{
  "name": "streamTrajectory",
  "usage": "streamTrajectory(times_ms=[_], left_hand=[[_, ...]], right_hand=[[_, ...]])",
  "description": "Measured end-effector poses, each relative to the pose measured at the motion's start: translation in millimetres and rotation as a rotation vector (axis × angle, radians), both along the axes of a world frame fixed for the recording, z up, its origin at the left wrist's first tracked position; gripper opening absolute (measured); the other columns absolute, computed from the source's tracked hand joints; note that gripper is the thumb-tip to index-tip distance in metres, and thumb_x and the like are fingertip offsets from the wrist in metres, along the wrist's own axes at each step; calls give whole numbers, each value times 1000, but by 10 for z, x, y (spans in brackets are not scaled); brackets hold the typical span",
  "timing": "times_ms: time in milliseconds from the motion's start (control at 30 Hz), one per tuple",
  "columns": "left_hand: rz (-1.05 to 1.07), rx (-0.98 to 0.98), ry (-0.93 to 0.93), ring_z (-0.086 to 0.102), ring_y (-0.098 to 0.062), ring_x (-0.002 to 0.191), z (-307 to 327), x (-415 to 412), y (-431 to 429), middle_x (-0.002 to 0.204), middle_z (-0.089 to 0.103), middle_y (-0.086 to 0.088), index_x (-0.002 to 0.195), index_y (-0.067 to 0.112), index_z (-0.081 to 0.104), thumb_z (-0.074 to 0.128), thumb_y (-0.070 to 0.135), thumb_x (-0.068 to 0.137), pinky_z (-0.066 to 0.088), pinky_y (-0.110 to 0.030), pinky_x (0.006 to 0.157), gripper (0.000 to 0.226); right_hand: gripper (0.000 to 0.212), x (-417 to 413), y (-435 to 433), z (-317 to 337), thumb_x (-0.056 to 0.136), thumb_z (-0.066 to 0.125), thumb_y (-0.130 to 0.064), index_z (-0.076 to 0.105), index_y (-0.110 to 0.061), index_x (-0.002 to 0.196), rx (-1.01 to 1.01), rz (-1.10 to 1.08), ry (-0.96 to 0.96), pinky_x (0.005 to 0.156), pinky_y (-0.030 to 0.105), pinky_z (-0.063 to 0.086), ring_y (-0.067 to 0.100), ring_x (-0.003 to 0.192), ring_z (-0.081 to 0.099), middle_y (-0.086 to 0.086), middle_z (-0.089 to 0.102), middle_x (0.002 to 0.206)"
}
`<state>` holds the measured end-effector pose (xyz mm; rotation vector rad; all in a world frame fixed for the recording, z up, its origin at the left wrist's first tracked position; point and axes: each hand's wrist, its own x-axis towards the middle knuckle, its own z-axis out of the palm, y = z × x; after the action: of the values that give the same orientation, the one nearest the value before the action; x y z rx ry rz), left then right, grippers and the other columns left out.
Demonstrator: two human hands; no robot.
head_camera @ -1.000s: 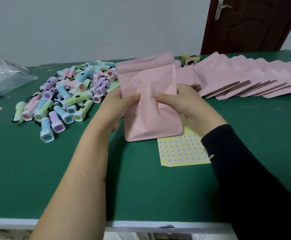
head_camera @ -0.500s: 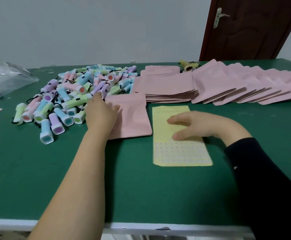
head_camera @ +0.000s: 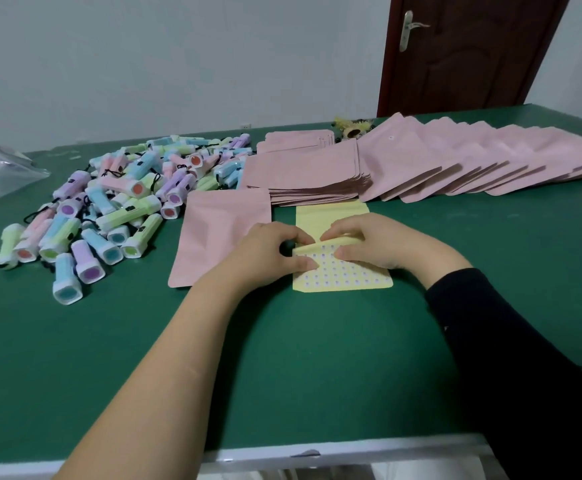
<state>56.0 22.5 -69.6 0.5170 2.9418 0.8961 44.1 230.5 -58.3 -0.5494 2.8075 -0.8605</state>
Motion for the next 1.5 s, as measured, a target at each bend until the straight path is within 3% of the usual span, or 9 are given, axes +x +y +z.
streamTrajectory(times_ms=[200,467,900,1000,1100,1167,1233,1367,1500], left_hand=[[91,24,94,58,-13,92,-99,-33,65,90,62,13,89,28,69,69,32,90,48,-33,83,3],[117,86,71,59,-4,69,-115,-41,87,71,70,6,67,31,61,65,35,93,46,-26,65,27],[114,81,73,58,0,69,-94,-21,87,70,68,9,69,29,62,64,36,93,43,-25,64,25],[120,91,71,58,-4,69,-104,-32,79,65,63,14,69,27,63,64,36,93,46,-28,67,25],[94,78,61,60,-8,78,-94,-5,87,75,66,13,78,26,67,66,37,92,49,-30,75,18],[69,65,73,61,-12,92,-48,9,105,95,69,11,93,26,71,66,42,91,48,-31,84,17],[179,118,154,59,-13,102,39,-6,40,110,68,8,107,27,71,63,45,91,45,-29,88,26],[667,252,262,53,-24,122,154,-133,-455,130,61,0,130,24,59,58,34,94,42,-37,102,37],[900,150,-69,48,-39,127,54,-183,-758,140,51,-17,142,6,42,57,40,93,41,-47,104,61]], right_hand=[[23,25,-110,-27,93,61,-29,61,-46,109,62,-128,140,117,60,9,13,131,39,-17,58,128],[22,73,-187,-35,87,67,-30,51,-41,76,-58,-135,223,116,58,11,11,119,44,-20,59,102],[23,88,-234,-25,90,64,-31,54,-39,71,-19,-139,229,115,57,16,12,119,46,-21,61,94],[23,86,-230,-27,91,63,-32,54,-40,72,-57,-135,254,115,56,15,-8,103,44,-28,55,87],[20,88,-217,-13,91,62,-27,56,-38,75,-234,-161,302,112,49,28,-13,91,45,-28,57,87],[19,101,-221,1,91,62,-22,57,-36,80,-335,-165,334,96,30,42,-3,93,54,-21,60,89],[13,107,-216,8,93,61,-19,59,-31,86,-372,-165,336,77,11,39,-7,89,53,-18,60,90],[6,94,-218,-35,96,56,-17,60,-22,95,-312,-153,301,73,12,40,-2,88,53,-15,59,93],[7,82,-276,-78,98,51,-18,57,-21,98,-276,-147,236,72,15,42,4,85,53,-14,57,94]])
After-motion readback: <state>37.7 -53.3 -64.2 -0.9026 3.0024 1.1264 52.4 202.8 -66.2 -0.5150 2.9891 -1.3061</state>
